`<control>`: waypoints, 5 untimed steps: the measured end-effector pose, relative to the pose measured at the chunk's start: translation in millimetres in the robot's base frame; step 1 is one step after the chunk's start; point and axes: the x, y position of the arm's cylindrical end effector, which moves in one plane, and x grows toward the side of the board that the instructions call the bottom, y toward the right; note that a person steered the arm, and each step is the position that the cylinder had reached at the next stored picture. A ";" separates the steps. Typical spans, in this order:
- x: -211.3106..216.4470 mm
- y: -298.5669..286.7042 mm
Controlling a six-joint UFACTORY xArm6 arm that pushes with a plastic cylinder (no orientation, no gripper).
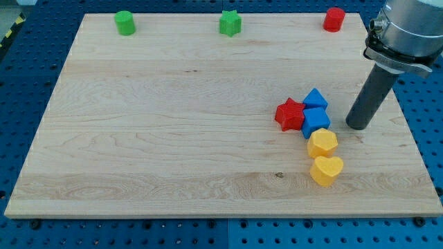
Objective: Push the blue cube to the center left side of the board
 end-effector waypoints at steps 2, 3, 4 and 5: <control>2.2 -33.0; 2.5 -41.6; 2.5 -43.1; 2.5 -56.1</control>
